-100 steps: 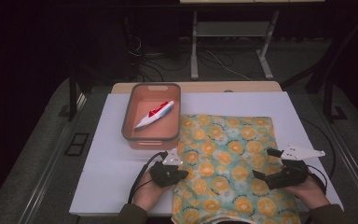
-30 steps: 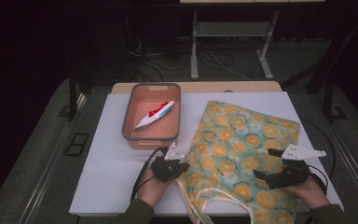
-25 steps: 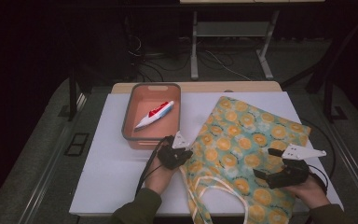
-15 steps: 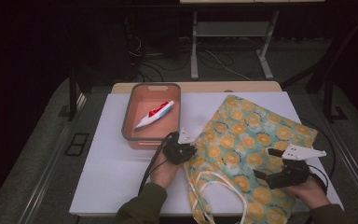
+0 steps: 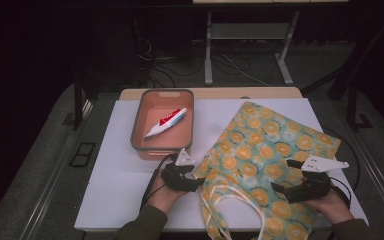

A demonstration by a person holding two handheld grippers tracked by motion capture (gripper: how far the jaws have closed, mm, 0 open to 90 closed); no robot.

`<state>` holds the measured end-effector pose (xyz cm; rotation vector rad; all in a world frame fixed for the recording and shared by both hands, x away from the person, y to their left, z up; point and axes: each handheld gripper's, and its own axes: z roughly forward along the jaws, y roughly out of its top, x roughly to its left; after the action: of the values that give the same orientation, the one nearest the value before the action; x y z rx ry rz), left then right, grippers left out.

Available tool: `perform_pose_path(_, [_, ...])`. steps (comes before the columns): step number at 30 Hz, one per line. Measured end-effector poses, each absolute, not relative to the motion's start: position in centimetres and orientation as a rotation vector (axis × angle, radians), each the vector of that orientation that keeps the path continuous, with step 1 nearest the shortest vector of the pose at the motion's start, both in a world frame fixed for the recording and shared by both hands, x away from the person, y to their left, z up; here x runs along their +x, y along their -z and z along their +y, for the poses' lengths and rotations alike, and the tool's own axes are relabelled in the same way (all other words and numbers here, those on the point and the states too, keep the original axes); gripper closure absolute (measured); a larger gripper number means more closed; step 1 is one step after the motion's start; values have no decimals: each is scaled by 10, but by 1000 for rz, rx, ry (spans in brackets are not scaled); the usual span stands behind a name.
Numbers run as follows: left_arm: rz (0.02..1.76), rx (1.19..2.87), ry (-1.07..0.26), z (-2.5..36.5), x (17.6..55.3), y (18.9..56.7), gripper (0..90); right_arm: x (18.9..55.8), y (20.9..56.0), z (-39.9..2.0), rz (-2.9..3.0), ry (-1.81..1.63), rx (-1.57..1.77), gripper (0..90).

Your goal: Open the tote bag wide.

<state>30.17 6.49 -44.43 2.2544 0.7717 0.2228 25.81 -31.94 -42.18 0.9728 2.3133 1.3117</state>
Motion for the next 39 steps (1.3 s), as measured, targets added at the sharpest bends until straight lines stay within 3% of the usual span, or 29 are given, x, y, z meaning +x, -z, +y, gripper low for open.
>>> perform_pose_path(2, [737, 2277, -238, 59, 301, 447, 537, 258, 422, -320, 2311, -1312, 973, 5])
perform_pose_path(3, [717, 2286, -255, 57, 301, 447, 707, 259, 422, -320, 2311, -1312, 975, 5])
perform_pose_path(4, [700, 2289, -241, 55, 302, 446, 707, 259, 422, -320, 2311, -1312, 975, 5])
perform_pose_path(6, [689, 2299, -259, 50, 304, 446, 871, 259, 422, -320, 2313, -1311, 974, 5])
perform_pose_path(12, [722, 2276, -426, 35, 325, 437, 885, 259, 422, -320, 2313, -1315, 973, 5])
perform_pose_path(16, [754, 2231, -416, 36, 335, 439, 879, 259, 422, -321, 2312, -1318, 974, 5])
perform_pose_path(18, [756, 2222, -412, 38, 333, 440, 829, 259, 422, -320, 2315, -1319, 971, 5])
perform_pose_path(22, [752, 2182, -368, 46, 323, 432, 632, 258, 421, -320, 2316, -1319, 967, 5])
perform_pose_path(29, [735, 2101, -295, 79, 298, 415, 492, 257, 420, -317, 2345, -1310, 971, 8])
perform_pose_path(36, [753, 2069, -264, 123, 270, 419, 335, 254, 412, -303, 2389, -1345, 948, 67])
perform_pose_path(39, [765, 2068, -258, 137, 262, 424, 257, 253, 412, -289, 2429, -1341, 917, 166])
